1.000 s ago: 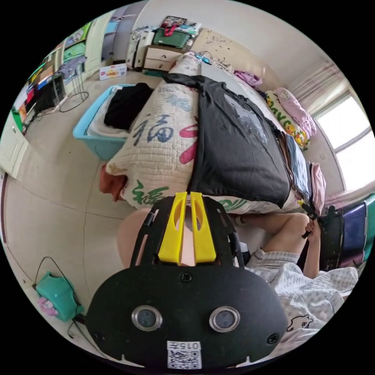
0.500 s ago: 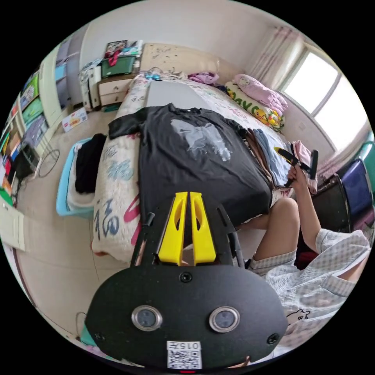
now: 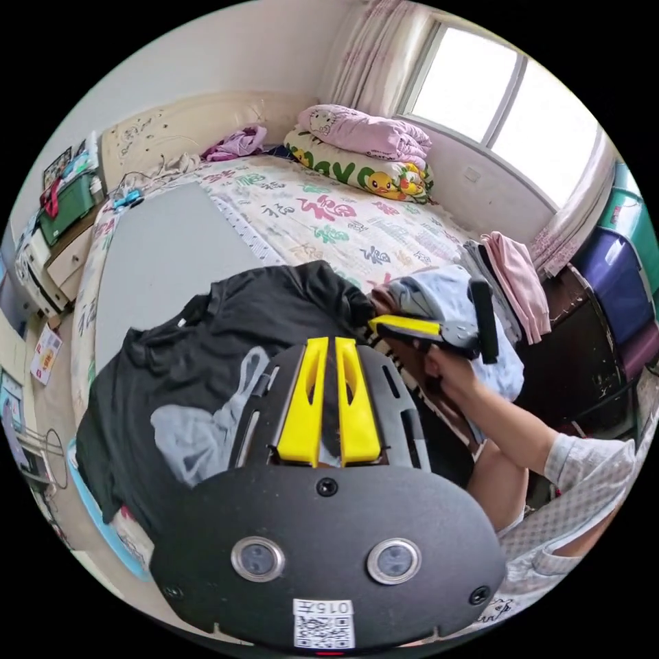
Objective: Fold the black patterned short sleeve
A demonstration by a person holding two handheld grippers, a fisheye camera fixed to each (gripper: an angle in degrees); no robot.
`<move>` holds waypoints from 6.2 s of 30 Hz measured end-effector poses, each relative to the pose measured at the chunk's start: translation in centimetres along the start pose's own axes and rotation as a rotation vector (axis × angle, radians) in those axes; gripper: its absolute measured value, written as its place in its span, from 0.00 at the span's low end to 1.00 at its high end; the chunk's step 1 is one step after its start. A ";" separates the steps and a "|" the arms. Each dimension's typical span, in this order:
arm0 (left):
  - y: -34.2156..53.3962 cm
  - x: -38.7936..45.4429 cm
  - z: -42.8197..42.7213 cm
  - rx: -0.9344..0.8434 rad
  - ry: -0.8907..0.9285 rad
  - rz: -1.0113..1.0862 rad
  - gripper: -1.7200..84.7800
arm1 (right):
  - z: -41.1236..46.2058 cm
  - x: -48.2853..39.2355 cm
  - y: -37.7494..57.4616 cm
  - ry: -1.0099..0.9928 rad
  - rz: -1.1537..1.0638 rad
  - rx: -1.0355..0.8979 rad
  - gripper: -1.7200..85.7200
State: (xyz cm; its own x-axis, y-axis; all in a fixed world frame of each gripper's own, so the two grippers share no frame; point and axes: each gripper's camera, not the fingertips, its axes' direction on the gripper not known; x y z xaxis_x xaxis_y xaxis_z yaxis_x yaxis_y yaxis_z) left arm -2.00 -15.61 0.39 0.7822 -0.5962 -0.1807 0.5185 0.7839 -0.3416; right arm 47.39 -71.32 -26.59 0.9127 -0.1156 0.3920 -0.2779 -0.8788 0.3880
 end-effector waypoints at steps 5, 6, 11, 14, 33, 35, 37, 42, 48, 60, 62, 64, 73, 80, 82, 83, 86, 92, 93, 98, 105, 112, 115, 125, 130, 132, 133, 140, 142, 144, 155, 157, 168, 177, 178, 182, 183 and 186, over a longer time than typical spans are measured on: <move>-11.2 1.1 11.8 -0.110 0.107 0.041 0.05 | 0.2 -1.5 0.0 0.005 -0.012 0.010 0.03; -13.7 0.7 14.9 -0.158 0.126 0.005 0.05 | 0.1 -1.6 0.0 -0.010 -0.009 0.011 0.02; -20.4 0.1 24.0 -0.223 0.166 -0.095 0.08 | -0.1 -2.4 0.1 -0.040 -0.011 0.014 0.02; -22.1 -0.6 28.2 -0.315 -0.053 -0.099 0.09 | -0.3 -3.1 0.4 -0.049 -0.012 0.017 0.02; -8.6 -20.4 16.5 0.261 0.314 -0.445 0.01 | -7.7 -11.4 6.2 0.001 -0.192 0.202 0.03; -5.6 -22.8 16.3 0.237 0.313 -0.483 0.01 | -8.2 -13.9 7.0 -0.019 -0.301 0.188 0.04; -2.9 -24.8 16.7 0.171 0.263 -0.522 0.01 | -6.8 -16.6 7.2 -0.061 -0.446 0.010 0.07; 1.4 -29.1 16.6 0.065 0.204 -0.572 0.03 | -8.6 -14.4 6.5 -0.176 -0.375 -0.071 0.09; -4.1 -27.0 16.1 0.057 0.174 -0.351 0.11 | -10.0 -11.6 4.8 -0.246 -0.226 -0.108 0.11; -8.4 -25.3 21.1 -0.025 0.087 -0.256 0.03 | -13.5 -17.4 2.4 -0.250 -0.340 -0.112 0.06; -7.2 -26.0 19.1 0.031 0.114 -0.263 0.02 | -14.9 -17.8 1.5 -0.251 -0.351 -0.092 0.03; -5.2 -26.9 16.6 0.084 0.137 -0.272 0.02 | -15.9 -18.4 0.6 -0.284 -0.384 -0.102 0.02; 7.3 -35.5 11.3 0.076 0.266 -0.442 0.08 | -19.3 -18.3 -6.2 -0.374 -0.350 -0.190 0.05; 0.7 -35.5 11.2 0.106 0.213 -0.377 0.09 | -18.4 -12.0 -13.1 -0.430 0.027 -0.167 0.12; -2.7 -34.6 13.4 0.086 0.229 -0.352 0.09 | -18.2 -11.7 -15.1 -0.458 0.063 -0.149 0.11; -4.9 -34.0 14.9 0.071 0.233 -0.340 0.10 | -18.2 -11.7 -15.6 -0.459 0.068 -0.142 0.11; -9.4 -32.5 17.9 0.037 0.198 -0.316 0.11 | -17.9 -11.9 -18.5 -0.470 0.112 -0.095 0.12; -13.3 -31.2 22.8 -0.072 0.141 -0.300 0.12 | -16.6 -12.2 -21.2 -0.432 0.154 -0.069 0.09; -13.5 -30.8 23.4 -0.075 0.148 -0.291 0.11 | -16.5 -12.3 -21.2 -0.429 0.157 -0.063 0.09; -13.9 -29.9 23.9 -0.050 0.139 -0.262 0.05 | -15.4 -12.6 -21.0 -0.396 0.155 -0.032 0.03; -15.7 -29.0 23.0 0.012 0.135 -0.263 0.04 | -14.3 -12.3 -17.1 -0.324 0.144 0.025 0.02; -14.9 -28.3 23.3 -0.028 0.082 -0.302 0.10 | -10.6 -11.1 -12.8 -0.314 0.144 0.039 0.07; -11.3 -28.9 18.7 0.077 0.141 -0.295 0.11 | -11.0 -10.9 -10.2 -0.299 0.108 0.083 0.09; 3.4 -29.6 12.8 0.103 0.132 -0.424 0.11 | -4.0 -22.5 0.1 -0.127 -0.254 0.010 0.14; 4.1 -29.8 13.6 0.108 0.157 -0.442 0.10 | 1.9 -22.9 5.4 -0.037 -0.327 -0.026 0.09; 4.4 -30.4 13.4 0.118 0.184 -0.465 0.06 | 3.1 -21.7 6.5 -0.050 -0.336 -0.042 0.06; 4.4 -30.6 13.4 0.113 0.194 -0.471 0.05 | 3.8 -20.9 7.2 -0.049 -0.324 -0.048 0.05; 5.3 -32.2 13.3 0.142 0.333 -0.516 0.02 | 6.2 -17.9 11.3 -0.032 -0.347 -0.040 0.08; 5.5 -32.1 12.9 0.158 0.326 -0.523 0.02 | 6.7 -17.1 12.5 0.010 -0.370 -0.038 0.11; 5.6 -31.6 12.3 0.173 0.276 -0.541 0.03 | 7.2 -16.5 13.4 0.047 -0.397 -0.034 0.12; 4.6 -29.4 12.3 0.129 0.254 -0.515 0.02 | 10.7 -11.5 13.8 0.075 -0.441 -0.112 0.08; 4.9 -28.6 11.5 0.167 0.230 -0.504 0.02 | 10.1 -10.1 13.7 0.058 -0.431 -0.094 0.06; 4.8 -24.4 9.4 0.180 0.084 -0.450 0.01 | 9.0 -5.3 10.7 -0.069 -0.430 -0.108 0.05; 4.7 -21.2 7.5 0.129 -0.027 -0.418 0.02 | 7.8 1.3 4.9 -0.108 -0.388 -0.134 0.08; 4.7 -21.0 7.3 0.130 -0.041 -0.421 0.02 | 7.1 3.2 3.8 -0.080 -0.350 -0.094 0.09; 4.8 -18.2 4.1 0.210 -0.174 -0.359 0.05 | 7.9 9.2 0.1 0.036 -0.261 -0.072 0.11; 4.4 -16.9 3.4 0.245 -0.104 -0.260 0.06 | 8.5 9.8 -0.4 0.042 -0.253 -0.089 0.11; 2.2 -13.2 4.1 0.174 0.334 0.066 0.07 | 11.1 11.4 -2.5 0.049 -0.240 -0.110 0.11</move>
State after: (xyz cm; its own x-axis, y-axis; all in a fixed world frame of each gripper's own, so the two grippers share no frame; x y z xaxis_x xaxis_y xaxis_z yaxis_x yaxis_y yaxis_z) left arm -9.71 -5.30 5.79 0.6752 -0.5442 -0.4979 0.5440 0.8233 -0.1622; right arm 61.84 -75.59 -32.30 0.9415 0.1152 0.3166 -0.0882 -0.8226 0.5617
